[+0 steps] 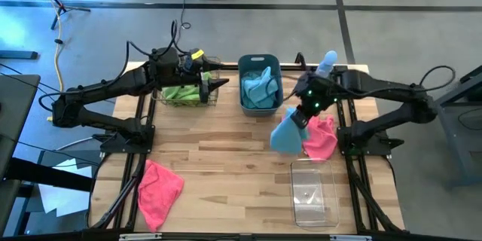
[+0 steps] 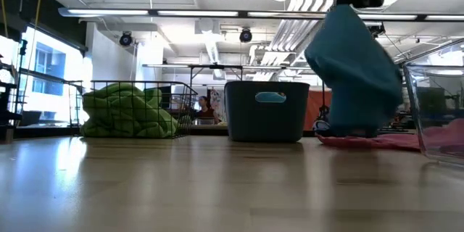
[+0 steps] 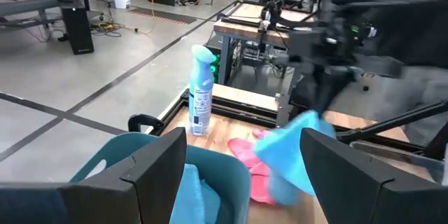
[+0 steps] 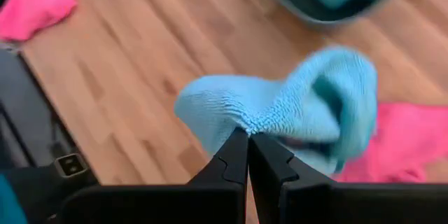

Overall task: Sort microfiber towel by color & place in baskets
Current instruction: Put the blue microfiber cloth into the blue bin

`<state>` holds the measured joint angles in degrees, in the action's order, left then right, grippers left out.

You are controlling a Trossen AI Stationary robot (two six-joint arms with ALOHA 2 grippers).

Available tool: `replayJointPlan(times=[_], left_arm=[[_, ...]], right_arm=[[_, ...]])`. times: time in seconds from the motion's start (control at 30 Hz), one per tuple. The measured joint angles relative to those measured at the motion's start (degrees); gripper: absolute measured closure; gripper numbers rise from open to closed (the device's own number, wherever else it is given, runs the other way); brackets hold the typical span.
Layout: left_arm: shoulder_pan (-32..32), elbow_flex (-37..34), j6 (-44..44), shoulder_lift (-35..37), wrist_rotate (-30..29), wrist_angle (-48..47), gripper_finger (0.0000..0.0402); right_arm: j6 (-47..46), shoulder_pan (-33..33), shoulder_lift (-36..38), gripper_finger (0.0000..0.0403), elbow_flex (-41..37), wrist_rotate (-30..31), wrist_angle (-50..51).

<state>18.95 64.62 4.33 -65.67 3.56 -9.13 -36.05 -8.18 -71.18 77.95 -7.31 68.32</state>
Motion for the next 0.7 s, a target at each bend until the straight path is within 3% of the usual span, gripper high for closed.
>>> replayJointPlan(times=[0.3, 0.7], left_arm=[[1.0, 0.0, -0.1, 0.0, 0.0, 0.0, 0.0135], [1.0, 0.0, -0.1, 0.0, 0.4, 0.0, 0.0135]], right_arm=[[-3.0, 8.3, -6.8, 0.0403, 0.0, -0.6, -14.1], [-1.0, 12.1, -14.1, 0.0403, -0.1, -1.9, -14.1]])
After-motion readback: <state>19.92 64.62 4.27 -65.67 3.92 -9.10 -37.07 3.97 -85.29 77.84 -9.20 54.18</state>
